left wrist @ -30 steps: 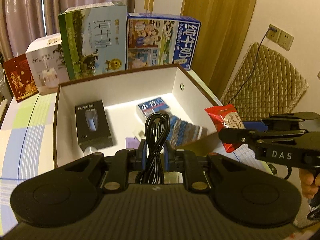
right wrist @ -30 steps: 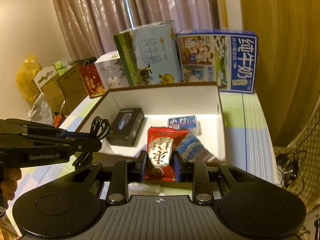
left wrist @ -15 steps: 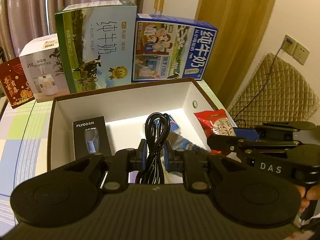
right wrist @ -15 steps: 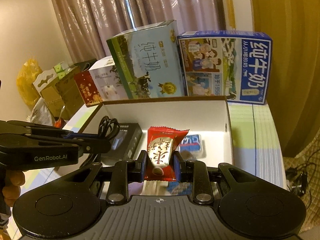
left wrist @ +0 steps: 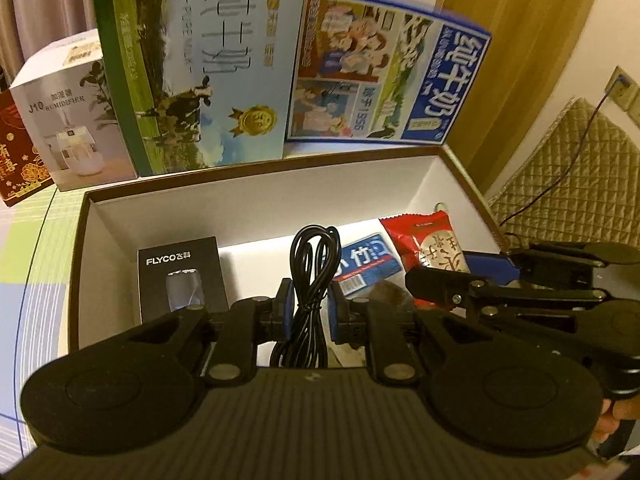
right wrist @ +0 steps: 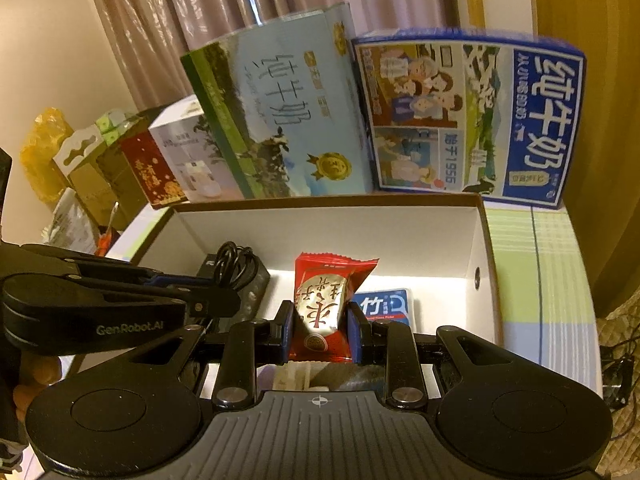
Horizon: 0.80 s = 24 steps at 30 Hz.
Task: Organize objects
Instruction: 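Lower the cable and candy packet into the brown box, then open both grippers to release the cable and candy packet in the box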
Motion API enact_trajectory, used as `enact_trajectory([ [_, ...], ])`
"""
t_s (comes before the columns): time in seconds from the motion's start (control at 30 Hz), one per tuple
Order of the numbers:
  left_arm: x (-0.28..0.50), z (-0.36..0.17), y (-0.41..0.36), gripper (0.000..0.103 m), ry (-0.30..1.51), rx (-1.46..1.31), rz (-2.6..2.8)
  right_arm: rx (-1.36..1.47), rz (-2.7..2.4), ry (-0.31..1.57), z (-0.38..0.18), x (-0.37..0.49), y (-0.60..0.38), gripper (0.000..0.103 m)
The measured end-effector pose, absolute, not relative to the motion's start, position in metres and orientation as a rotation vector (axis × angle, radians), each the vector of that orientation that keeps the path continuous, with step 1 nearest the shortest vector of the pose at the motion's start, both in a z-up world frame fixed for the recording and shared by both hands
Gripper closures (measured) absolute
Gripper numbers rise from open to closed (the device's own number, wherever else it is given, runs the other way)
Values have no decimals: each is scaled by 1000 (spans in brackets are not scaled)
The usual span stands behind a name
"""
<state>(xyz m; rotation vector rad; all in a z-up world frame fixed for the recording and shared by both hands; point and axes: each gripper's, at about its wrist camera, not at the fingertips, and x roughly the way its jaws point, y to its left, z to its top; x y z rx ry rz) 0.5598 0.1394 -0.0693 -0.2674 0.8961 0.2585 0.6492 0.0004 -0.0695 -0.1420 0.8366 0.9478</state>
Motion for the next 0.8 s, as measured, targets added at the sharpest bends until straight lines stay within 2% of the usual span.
enact_trajectory([
  [0.57, 595, -117, 173, 87, 1014, -281, 296, -145, 939, 919, -100, 671, 23, 79],
  [0.7, 594, -111, 178, 64, 1009, -284, 308, -148, 946, 920, -101, 671, 28, 79],
  [0.8, 592, -103, 182, 58, 995, -276, 321, -151, 952, 925, -102, 671, 33, 79],
])
